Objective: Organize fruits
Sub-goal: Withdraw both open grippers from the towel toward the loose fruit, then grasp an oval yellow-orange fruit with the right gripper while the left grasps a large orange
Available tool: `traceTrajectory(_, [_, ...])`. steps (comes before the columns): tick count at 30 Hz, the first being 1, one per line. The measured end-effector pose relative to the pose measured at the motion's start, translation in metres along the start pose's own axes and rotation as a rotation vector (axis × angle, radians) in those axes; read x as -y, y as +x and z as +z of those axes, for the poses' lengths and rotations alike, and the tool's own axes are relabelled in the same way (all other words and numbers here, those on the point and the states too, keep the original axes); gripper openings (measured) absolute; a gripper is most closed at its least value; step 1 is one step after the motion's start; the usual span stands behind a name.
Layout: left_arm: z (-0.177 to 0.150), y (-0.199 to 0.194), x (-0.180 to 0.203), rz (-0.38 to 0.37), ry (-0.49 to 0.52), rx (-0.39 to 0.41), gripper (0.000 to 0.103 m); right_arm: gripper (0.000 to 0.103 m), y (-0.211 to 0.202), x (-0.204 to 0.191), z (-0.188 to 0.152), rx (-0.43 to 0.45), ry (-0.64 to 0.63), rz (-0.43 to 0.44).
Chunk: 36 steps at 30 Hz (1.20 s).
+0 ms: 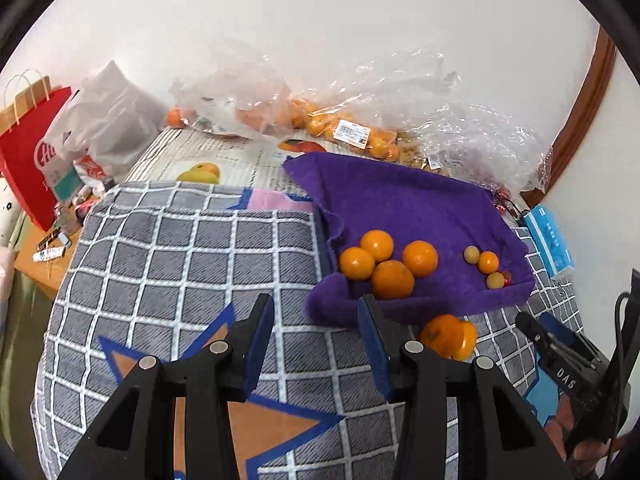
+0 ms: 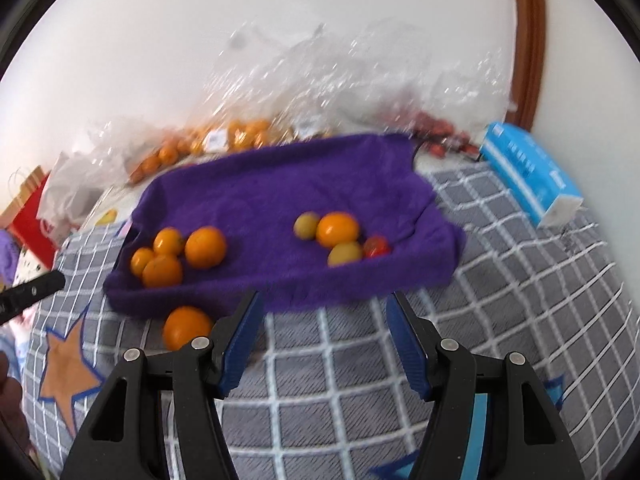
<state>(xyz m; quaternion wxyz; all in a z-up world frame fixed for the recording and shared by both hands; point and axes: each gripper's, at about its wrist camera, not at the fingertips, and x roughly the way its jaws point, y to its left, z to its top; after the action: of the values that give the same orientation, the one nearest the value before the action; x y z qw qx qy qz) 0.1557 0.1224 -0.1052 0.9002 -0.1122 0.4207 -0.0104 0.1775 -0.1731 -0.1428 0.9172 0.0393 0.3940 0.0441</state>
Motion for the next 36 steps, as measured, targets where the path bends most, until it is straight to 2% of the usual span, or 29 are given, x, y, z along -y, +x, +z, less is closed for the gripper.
traceTrajectory(9, [-0.016,-0.008,-0.023,-0.013,-0.031,-0.025,0.041,0.044,0.005,-0.029,-0.024,-0.046,-0.073,0.036])
traceTrajectory(15, [-0.018,-0.008,-0.032,-0.023,-0.054,-0.032,0.041,0.04,0.009,-0.042,-0.03,-0.078,-0.109,0.07])
traceTrajectory(34, [-0.015,0.017,-0.04,-0.024,-0.087,-0.086,0.041,0.04,0.04,-0.057,-0.031,-0.109,-0.108,0.102])
traceTrajectory(35, [-0.016,0.019,-0.039,-0.026,-0.086,-0.09,0.041,0.039,0.04,-0.057,-0.031,-0.107,-0.111,0.098])
traceTrajectory(36, [-0.016,0.02,-0.038,-0.027,-0.084,-0.093,0.041,0.032,0.04,-0.057,-0.031,-0.111,-0.117,0.104])
